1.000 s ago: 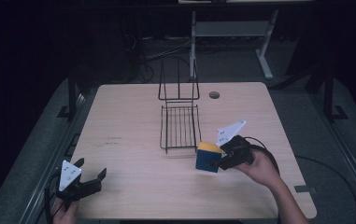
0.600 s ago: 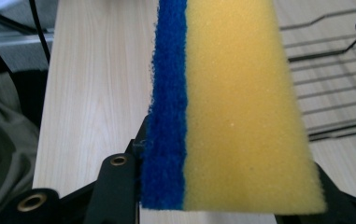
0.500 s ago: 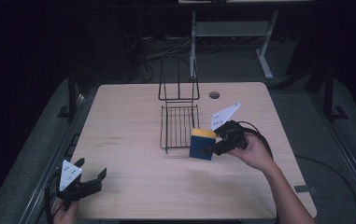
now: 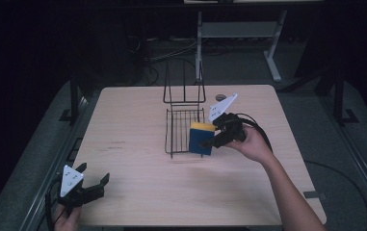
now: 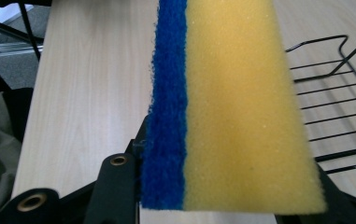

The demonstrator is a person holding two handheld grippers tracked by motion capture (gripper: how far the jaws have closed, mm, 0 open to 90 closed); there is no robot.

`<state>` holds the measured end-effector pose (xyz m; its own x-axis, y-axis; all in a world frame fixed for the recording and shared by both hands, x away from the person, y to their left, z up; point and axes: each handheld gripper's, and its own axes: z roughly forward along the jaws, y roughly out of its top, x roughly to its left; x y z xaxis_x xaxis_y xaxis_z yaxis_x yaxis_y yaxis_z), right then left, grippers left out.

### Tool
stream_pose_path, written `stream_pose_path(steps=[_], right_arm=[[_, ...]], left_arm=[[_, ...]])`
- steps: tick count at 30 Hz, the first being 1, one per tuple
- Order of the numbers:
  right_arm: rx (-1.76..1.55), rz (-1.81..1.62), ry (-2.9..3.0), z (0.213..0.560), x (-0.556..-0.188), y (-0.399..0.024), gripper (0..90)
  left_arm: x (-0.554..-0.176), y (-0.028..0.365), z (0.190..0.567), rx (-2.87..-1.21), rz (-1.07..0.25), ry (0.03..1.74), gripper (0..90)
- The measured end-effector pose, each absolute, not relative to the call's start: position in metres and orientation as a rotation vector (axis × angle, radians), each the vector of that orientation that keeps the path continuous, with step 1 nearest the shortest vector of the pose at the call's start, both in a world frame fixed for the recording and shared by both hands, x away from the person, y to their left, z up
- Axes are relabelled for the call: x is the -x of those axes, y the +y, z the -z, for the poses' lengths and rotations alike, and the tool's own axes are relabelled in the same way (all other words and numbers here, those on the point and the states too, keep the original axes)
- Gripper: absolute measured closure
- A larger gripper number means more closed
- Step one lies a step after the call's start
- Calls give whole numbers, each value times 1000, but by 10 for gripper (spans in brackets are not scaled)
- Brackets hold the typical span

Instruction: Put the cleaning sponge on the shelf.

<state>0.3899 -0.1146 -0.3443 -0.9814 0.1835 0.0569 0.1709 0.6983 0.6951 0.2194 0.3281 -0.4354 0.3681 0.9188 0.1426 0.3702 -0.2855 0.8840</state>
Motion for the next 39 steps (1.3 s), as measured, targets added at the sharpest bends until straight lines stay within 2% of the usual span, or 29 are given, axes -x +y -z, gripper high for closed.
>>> stream_pose_path(steps=[39], right_arm=[[-434,-1219,2876,363,-463,-103,563]], left_arm=[[-220,328,436,-1835,-865,1126,139]])
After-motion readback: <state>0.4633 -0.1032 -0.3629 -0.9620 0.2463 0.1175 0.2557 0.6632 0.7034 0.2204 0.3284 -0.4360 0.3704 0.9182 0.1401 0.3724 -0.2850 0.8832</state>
